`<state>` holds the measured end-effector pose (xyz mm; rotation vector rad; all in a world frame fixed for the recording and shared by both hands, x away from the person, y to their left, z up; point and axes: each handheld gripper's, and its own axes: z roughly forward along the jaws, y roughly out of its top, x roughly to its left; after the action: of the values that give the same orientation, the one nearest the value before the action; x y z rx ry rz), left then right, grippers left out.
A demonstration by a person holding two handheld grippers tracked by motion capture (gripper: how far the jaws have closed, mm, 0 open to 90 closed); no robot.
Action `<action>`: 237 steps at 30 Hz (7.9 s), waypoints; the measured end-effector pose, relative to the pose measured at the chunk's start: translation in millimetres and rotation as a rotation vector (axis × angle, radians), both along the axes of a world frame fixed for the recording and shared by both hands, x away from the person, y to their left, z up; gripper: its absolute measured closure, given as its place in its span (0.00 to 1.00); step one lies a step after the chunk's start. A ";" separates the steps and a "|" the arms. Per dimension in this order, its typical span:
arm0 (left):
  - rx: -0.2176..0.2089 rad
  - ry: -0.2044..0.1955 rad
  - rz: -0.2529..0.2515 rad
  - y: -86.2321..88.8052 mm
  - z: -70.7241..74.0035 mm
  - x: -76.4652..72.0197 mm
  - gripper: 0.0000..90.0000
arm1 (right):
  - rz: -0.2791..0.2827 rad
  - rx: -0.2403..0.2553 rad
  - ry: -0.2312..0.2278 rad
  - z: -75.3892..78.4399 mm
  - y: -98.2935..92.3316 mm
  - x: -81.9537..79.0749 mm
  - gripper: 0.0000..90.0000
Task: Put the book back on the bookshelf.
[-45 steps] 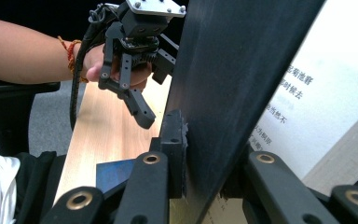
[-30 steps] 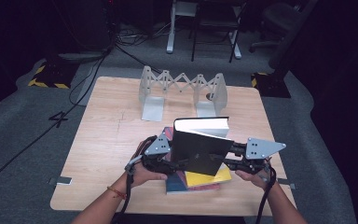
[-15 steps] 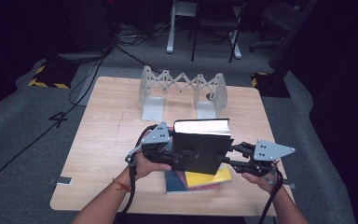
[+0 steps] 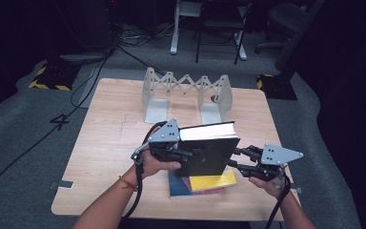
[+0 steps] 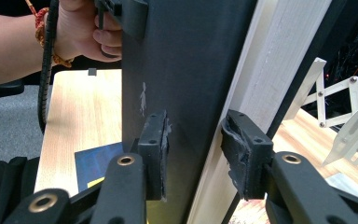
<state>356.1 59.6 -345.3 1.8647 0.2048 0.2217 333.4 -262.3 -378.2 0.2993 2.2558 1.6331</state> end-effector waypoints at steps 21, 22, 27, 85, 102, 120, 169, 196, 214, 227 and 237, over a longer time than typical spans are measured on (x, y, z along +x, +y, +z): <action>0.012 -0.010 -0.019 -4.6 2.6 -9.1 0.57 | -0.116 -0.145 0.127 -35.8 -30.5 4.8 0.42; 0.008 -0.007 -0.017 -4.8 2.3 -9.1 0.58 | -0.137 -0.155 0.145 -40.9 -34.3 7.6 0.41; 0.001 -0.012 0.000 -8.0 2.1 -10.0 0.57 | -0.249 -0.201 0.211 -66.0 -55.9 21.5 0.39; -0.134 -0.061 0.327 71.0 20.9 -18.2 0.59 | -0.469 -0.162 0.397 -107.6 -87.0 46.4 0.40; -0.123 -0.049 0.491 102.7 17.6 3.4 0.59 | -0.467 -0.160 0.404 -108.4 -86.6 46.8 0.40; -0.100 0.005 0.650 114.6 6.2 49.9 0.59 | -0.459 -0.167 0.416 -110.3 -86.2 48.3 0.40; -0.027 0.045 0.823 99.4 -14.2 144.6 0.59 | -0.447 -0.159 0.405 -111.5 -87.7 48.2 0.40; -0.026 0.056 0.875 87.7 -31.6 160.3 0.59 | -0.442 -0.160 0.401 -110.9 -88.0 47.4 0.40; -0.050 0.046 0.887 94.2 -41.2 142.8 0.58 | -0.440 -0.178 0.402 -111.9 -84.8 46.9 0.40; -0.057 0.050 0.976 91.0 -46.4 130.5 0.57 | -0.440 -0.186 0.397 -111.7 -83.0 46.7 0.42; -0.075 -0.006 1.052 77.3 -52.1 138.9 0.57 | -0.436 -0.199 0.393 -112.7 -81.8 46.1 0.42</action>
<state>495.1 136.9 -397.4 1.5213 1.1651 0.9127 379.5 -344.1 -490.9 1.0539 2.3732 1.1920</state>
